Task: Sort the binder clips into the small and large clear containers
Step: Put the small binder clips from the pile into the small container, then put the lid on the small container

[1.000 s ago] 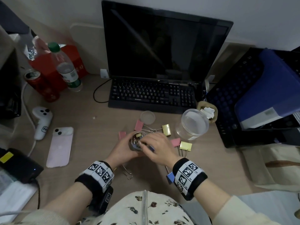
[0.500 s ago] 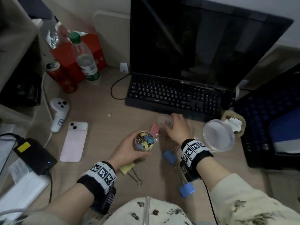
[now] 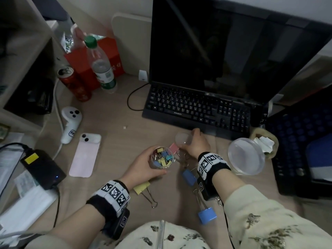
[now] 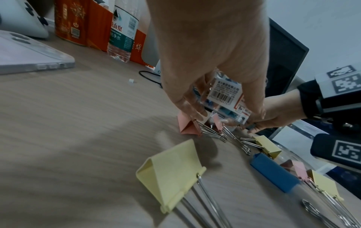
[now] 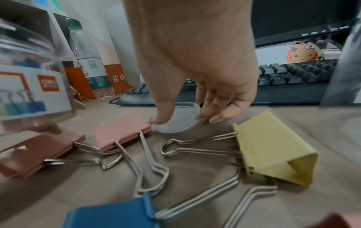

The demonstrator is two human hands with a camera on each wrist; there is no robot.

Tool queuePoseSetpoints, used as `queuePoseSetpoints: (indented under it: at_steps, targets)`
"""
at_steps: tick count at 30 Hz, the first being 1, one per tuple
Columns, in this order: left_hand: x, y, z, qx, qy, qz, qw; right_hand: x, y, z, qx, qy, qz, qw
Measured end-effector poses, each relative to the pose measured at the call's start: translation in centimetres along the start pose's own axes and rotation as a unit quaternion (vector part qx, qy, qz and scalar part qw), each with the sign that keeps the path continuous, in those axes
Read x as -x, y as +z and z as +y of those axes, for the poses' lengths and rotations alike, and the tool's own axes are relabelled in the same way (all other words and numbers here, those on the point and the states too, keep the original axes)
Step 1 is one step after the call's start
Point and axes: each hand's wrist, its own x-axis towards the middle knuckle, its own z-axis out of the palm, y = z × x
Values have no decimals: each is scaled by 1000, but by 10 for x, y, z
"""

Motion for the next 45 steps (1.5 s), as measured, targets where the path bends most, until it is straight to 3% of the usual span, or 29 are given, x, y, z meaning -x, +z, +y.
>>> queuePoseSetpoints:
  at_steps: [10,15,20,23,27,29,32,37,40,45]
  targets:
    - [14,-4,2,-25,8,5,1000,17,1,10,83,-1,-50,995]
    - [17,-3,-1,-28,9,19,999,30,-20,29,42,-21,51,998]
    - [17,5,-6,-31,22,5,999,61,-44,39,-148,-79,123,978]
    - [18,14,-8,-32,34,-9,999,88,-40,34,-177,-133,91,971]
    - [19,29,-8,-22,52,-33,998,120,-14,19,-120,-203,-26,971]
    - [21,35,-6,-28,65,-51,996,132,-3,14,-121,-197,-75,970]
    - [23,38,-8,-17,63,-51,997,144,3,9,-110,-199,-66,972]
    - [24,39,-11,-33,84,-37,995,161,16,6,-40,-267,-25,962]
    - [32,39,-2,-8,86,-27,996,164,19,5,-49,-291,7,955]
    - [47,26,21,40,98,-38,994,165,-1,-2,-85,-334,-6,939]
